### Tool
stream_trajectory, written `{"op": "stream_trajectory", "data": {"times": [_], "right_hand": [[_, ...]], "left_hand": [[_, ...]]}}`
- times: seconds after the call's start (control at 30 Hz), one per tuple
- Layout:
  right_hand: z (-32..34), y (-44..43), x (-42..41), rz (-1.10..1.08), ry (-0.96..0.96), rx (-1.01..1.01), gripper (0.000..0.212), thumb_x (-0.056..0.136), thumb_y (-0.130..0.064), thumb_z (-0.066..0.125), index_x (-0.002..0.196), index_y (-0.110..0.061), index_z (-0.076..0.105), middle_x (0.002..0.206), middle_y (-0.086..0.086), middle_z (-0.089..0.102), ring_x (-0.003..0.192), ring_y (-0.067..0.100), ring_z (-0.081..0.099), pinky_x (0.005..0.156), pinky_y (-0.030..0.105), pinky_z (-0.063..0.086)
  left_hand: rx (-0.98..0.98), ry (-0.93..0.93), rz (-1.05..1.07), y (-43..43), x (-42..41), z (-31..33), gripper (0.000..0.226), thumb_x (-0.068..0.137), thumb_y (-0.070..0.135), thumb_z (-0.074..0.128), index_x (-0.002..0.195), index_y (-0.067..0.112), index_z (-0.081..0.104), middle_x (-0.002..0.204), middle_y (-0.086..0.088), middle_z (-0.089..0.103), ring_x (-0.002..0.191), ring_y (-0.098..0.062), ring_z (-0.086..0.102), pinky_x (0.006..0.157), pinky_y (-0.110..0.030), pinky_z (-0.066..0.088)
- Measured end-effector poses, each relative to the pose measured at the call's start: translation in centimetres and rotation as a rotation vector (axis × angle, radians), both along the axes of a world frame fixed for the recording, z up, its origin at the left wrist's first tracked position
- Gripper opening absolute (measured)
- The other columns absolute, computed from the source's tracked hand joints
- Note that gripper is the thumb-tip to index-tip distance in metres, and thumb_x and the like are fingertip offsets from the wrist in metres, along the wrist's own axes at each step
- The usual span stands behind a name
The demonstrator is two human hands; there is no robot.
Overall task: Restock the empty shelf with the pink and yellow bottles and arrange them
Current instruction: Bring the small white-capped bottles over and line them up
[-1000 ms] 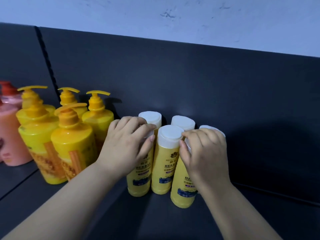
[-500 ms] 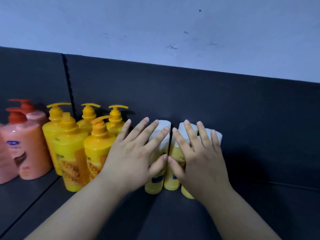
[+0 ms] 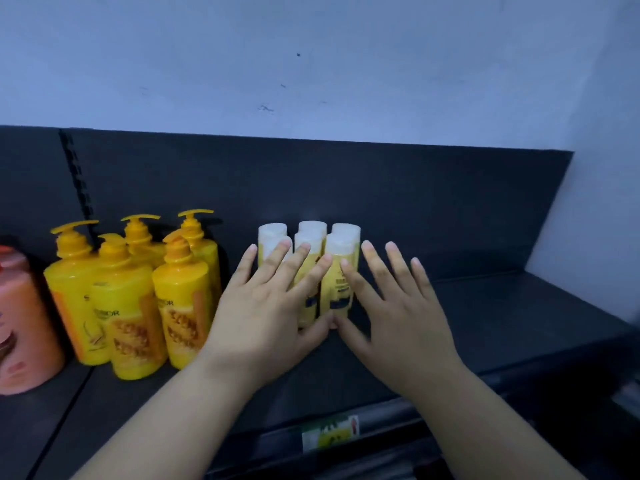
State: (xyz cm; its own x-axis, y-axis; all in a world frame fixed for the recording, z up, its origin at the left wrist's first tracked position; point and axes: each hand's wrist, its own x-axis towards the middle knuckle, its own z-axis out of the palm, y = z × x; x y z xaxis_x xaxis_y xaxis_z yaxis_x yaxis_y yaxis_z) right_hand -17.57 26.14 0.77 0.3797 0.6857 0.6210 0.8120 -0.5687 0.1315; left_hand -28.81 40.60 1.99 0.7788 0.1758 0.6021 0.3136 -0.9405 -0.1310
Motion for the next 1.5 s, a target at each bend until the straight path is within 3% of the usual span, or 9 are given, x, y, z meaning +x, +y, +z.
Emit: {"op": "stream_trajectory", "data": {"times": [0.27, 0.5, 0.77, 0.9, 1.07, 1.23, 1.4, 1.5], "right_hand": [[1.0, -9.5, 0.5, -0.23, 0.006, -0.029, 0.067, 0.087, -0.061, 0.03, 0.143, -0.025, 0.037, 0.153, 0.008, 0.03, 0.142, 0.031, 0.024, 0.114, 0.051, 0.024], [2.1, -19.0, 3.9, -0.369, 0.0, 0.003, 0.068, 0.087, -0.06, 0.028, 0.145, -0.025, 0.035, 0.154, 0.009, 0.028, 0.142, 0.033, 0.022, 0.114, 0.05, 0.02], [2.9, -32.0, 10.5, -0.525, -0.022, -0.015, 0.067, 0.086, -0.06, 0.029, 0.142, -0.025, 0.039, 0.151, 0.01, 0.033, 0.14, 0.033, 0.028, 0.112, 0.05, 0.024], [3.0, -38.5, 13.2, -0.577, 0.005, -0.008, 0.067, 0.087, -0.061, 0.027, 0.144, -0.027, 0.034, 0.154, 0.008, 0.026, 0.144, 0.03, 0.019, 0.115, 0.048, 0.017], [3.1, -45.0, 16.0, -0.617, 0.031, 0.029, 0.068, 0.087, -0.061, 0.022, 0.145, -0.026, 0.033, 0.156, 0.007, 0.023, 0.145, 0.029, 0.016, 0.116, 0.048, 0.014], [3.1, -49.9, 18.5, -0.682, 0.064, 0.12, 0.069, 0.087, -0.058, 0.023, 0.145, -0.023, 0.035, 0.156, 0.008, 0.022, 0.145, 0.029, 0.016, 0.114, 0.047, 0.015], [3.7, -52.7, 20.8, -0.766, 0.079, 0.155, 0.071, 0.088, -0.054, 0.026, 0.146, -0.015, 0.03, 0.155, 0.01, 0.023, 0.145, 0.029, 0.015, 0.116, 0.046, 0.014], [4.6, -53.4, 22.1, -0.799, 0.047, 0.146, 0.069, 0.091, -0.052, 0.028, 0.145, -0.009, 0.03, 0.154, 0.012, 0.025, 0.145, 0.029, 0.016, 0.116, 0.045, 0.014]], "left_hand": [[0.016, 0.072, -0.162, -7.8, 2.9, 0.3, 0.067, 0.085, 0.061, 0.027, 0.142, 0.028, 0.038, 0.142, -0.005, 0.047, 0.135, -0.025, 0.039, 0.109, -0.053, 0.031], [0.041, 0.076, -0.311, -16.3, 8.7, 1.4, 0.069, 0.086, 0.063, 0.019, 0.147, 0.034, 0.02, 0.152, 0.0, 0.031, 0.143, -0.019, 0.023, 0.116, -0.048, 0.013], [0.023, 0.047, -0.428, -28.5, 17.1, 1.1, 0.067, 0.085, 0.06, 0.029, 0.144, 0.029, 0.034, 0.145, -0.003, 0.044, 0.137, -0.023, 0.036, 0.111, -0.051, 0.025], [0.006, 0.029, -0.465, -34.4, 20.2, 1.1, 0.066, 0.085, 0.058, 0.03, 0.142, 0.027, 0.038, 0.144, -0.003, 0.046, 0.136, -0.023, 0.038, 0.111, -0.051, 0.027], [-0.02, 0.072, -0.499, -40.3, 23.2, 0.9, 0.068, 0.085, 0.06, 0.021, 0.146, 0.03, 0.029, 0.149, -0.001, 0.037, 0.141, -0.02, 0.028, 0.115, -0.048, 0.017], [-0.018, 0.098, -0.553, -44.1, 25.6, 0.6, 0.069, 0.085, 0.06, 0.014, 0.148, 0.031, 0.018, 0.153, 0.0, 0.031, 0.143, -0.019, 0.021, 0.116, -0.046, 0.009], [0.006, 0.097, -0.615, -46.2, 28.7, 1.1, 0.062, 0.088, 0.055, 0.028, 0.142, 0.025, 0.039, 0.139, -0.004, 0.051, 0.132, -0.024, 0.043, 0.108, -0.051, 0.028], [-0.025, 0.101, -0.661, -47.0, 31.0, 1.8, 0.065, 0.087, 0.057, 0.022, 0.145, 0.028, 0.031, 0.145, -0.002, 0.044, 0.138, -0.022, 0.035, 0.112, -0.049, 0.023]]}}
